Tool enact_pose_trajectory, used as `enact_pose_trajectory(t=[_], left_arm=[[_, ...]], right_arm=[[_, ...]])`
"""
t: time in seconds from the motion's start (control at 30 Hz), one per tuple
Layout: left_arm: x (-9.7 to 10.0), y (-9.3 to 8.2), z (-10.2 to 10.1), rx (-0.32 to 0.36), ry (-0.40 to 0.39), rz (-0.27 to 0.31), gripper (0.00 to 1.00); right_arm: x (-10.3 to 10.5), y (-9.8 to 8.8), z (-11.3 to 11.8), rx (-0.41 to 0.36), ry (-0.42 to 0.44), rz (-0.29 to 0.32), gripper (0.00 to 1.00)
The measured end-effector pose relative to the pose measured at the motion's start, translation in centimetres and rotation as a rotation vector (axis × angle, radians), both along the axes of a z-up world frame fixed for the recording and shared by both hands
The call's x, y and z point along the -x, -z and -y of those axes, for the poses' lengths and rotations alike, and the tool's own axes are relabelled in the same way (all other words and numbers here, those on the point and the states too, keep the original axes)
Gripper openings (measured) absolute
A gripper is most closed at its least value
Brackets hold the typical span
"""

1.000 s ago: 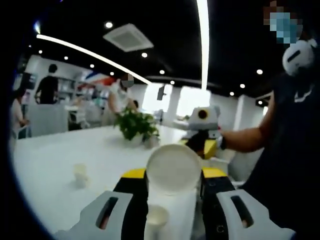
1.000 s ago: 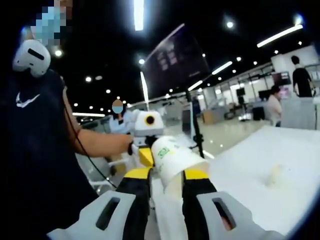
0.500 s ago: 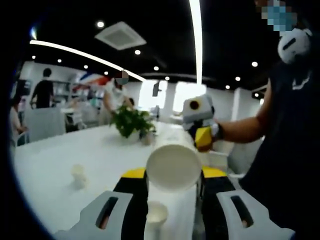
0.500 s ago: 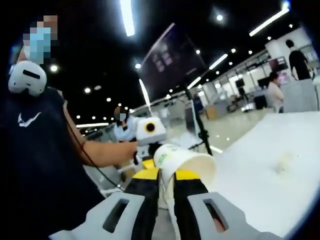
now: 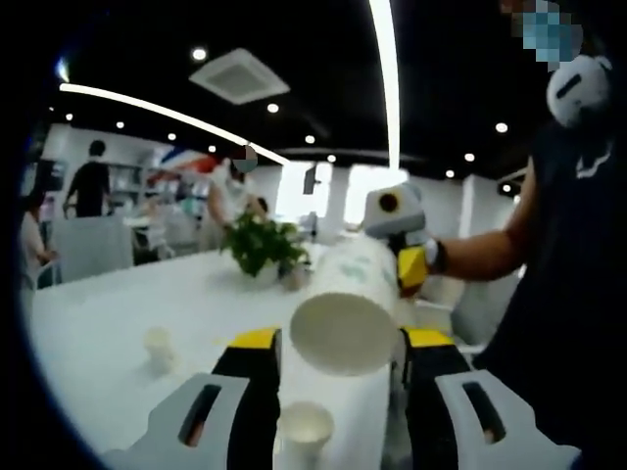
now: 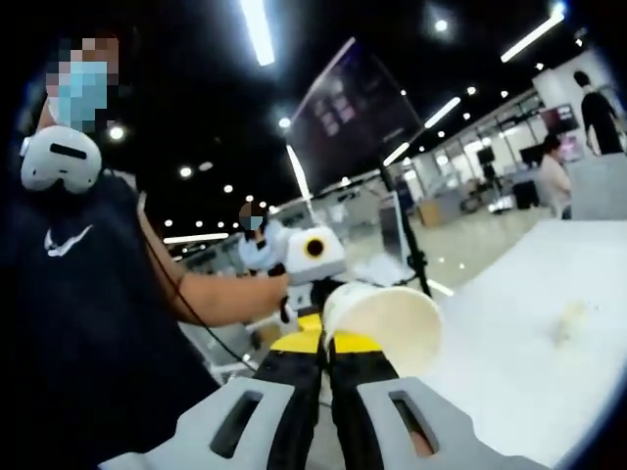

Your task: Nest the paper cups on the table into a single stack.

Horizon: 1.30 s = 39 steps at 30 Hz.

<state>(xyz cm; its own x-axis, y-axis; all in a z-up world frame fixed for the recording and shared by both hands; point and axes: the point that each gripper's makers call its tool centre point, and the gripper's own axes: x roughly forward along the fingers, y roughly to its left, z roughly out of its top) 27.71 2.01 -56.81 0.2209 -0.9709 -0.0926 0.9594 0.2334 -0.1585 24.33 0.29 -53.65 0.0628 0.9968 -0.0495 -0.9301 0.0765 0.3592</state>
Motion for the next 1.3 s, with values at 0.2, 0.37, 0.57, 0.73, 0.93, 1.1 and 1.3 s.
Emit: enact_pose_trajectory(t=[0.2,0.37,0.57,0.73,0.93,1.1,1.3], left_arm=[[-1.5,-0.2,-0.8,-0.004,-0.090,-0.012,0.81],[-3.3,0.9,-2.6,-0.097,-0.214,0.004,0.98],[-3.6,2.0,-4.6,-0.141,-0.281,0.019,0.98],[-3.6,2.9,-5.6,-0.163,-0.304,0.010,0.98],[-3.9,4.4,-6.9,-0.196,-0.352,-0.016,0.98],[-3.4,4.6,-7.5,-0.182,-0.353,-0.015,0.98],[-4.2,5.3,-9.7,-0.209,-0.427,0.000,0.98]], right_arm=[[-0.8,-1.2,0.4,0.055,0.011,0.046,0.00],[-1.7,-2.1,0.9,0.141,0.019,0.113,0.00],[-2.6,-2.6,1.3,0.328,-0.020,0.211,0.00],[-2.9,-2.2,1.3,0.456,-0.073,0.255,0.00],[-3.4,-1.8,1.0,0.651,-0.129,0.342,0.00],[-3.9,-1.2,1.0,0.822,-0.146,0.377,0.00],[-4.3,-1.2,0.5,0.959,-0.191,0.392,0.00]])
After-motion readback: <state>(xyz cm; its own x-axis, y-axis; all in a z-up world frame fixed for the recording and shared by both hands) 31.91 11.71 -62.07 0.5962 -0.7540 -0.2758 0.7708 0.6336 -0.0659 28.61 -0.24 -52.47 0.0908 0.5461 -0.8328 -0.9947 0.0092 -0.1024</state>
